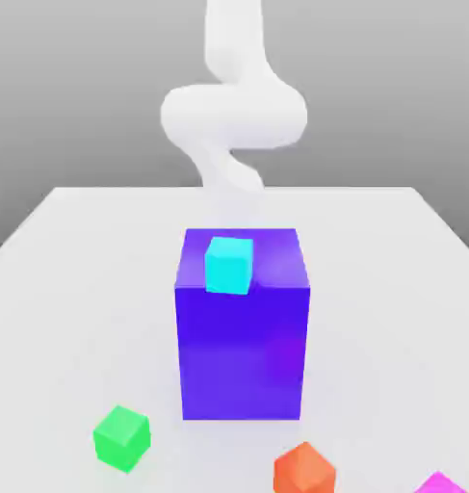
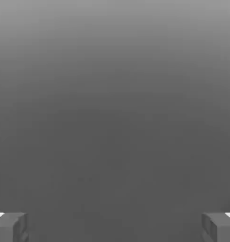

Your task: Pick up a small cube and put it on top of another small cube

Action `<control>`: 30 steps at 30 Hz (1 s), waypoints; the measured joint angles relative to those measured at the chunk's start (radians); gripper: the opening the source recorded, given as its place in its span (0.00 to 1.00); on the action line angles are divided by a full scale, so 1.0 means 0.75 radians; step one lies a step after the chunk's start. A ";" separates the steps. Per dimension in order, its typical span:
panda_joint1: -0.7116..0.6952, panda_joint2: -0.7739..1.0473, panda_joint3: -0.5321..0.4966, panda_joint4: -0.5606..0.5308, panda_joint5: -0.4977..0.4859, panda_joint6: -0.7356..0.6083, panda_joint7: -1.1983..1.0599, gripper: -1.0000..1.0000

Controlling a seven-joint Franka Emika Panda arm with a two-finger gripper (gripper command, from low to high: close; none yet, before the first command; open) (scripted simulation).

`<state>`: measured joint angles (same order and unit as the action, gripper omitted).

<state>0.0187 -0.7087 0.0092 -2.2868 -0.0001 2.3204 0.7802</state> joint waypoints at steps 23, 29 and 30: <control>0.219 1.121 0.152 0.164 -0.078 0.243 -0.188 0.50; 0.278 1.414 0.179 0.208 -0.135 0.304 -0.212 0.50; 0.290 1.463 0.183 0.215 -0.146 0.314 -0.215 0.50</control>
<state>0.2359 0.3886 0.1461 -2.1256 -0.1093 2.5562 0.6189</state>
